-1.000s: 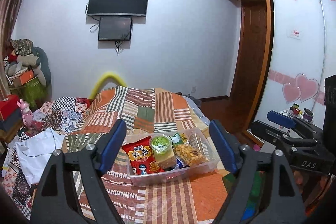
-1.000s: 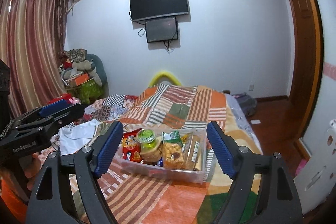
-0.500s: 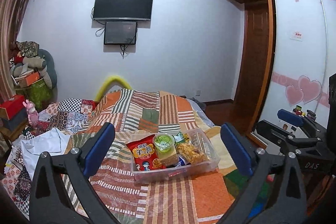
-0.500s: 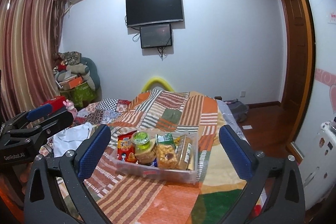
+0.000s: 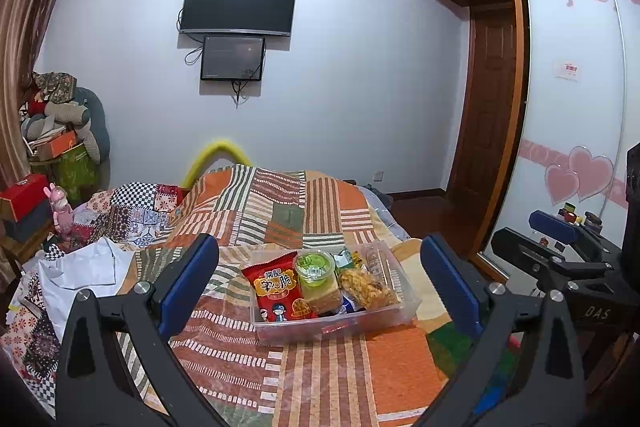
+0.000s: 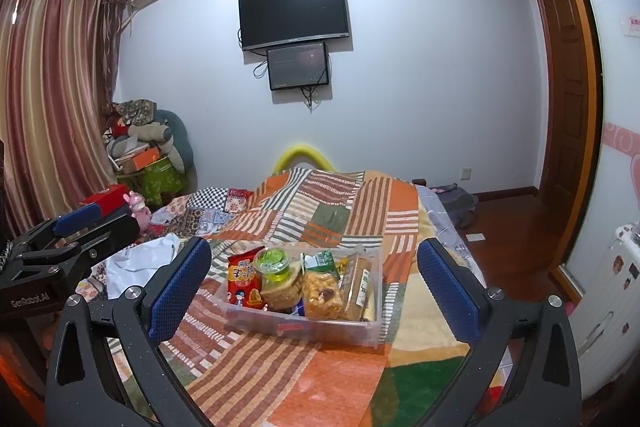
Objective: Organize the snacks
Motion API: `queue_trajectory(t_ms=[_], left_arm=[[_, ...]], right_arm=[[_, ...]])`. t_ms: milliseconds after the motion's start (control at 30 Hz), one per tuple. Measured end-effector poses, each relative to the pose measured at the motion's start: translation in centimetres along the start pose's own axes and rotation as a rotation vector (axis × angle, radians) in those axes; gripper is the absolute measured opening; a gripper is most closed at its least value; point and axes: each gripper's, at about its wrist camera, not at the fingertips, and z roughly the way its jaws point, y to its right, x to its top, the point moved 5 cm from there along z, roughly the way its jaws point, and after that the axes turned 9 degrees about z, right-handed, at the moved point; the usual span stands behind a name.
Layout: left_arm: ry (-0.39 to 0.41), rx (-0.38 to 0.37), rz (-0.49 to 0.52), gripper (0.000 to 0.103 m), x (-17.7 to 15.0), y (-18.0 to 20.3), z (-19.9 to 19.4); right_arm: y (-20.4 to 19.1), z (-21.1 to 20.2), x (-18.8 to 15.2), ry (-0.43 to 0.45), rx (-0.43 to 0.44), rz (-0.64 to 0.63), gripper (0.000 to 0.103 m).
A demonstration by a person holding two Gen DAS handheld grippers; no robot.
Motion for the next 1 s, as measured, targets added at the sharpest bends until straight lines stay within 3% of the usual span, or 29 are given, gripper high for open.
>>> queue_trajectory(t_ms=[1000], left_arm=[[0.013,-0.015,0.009,0.103,-0.34,-0.01,-0.18]], right_arm=[[-0.16,-0.19,0.08,0.003,0.007,0.0,0.103]])
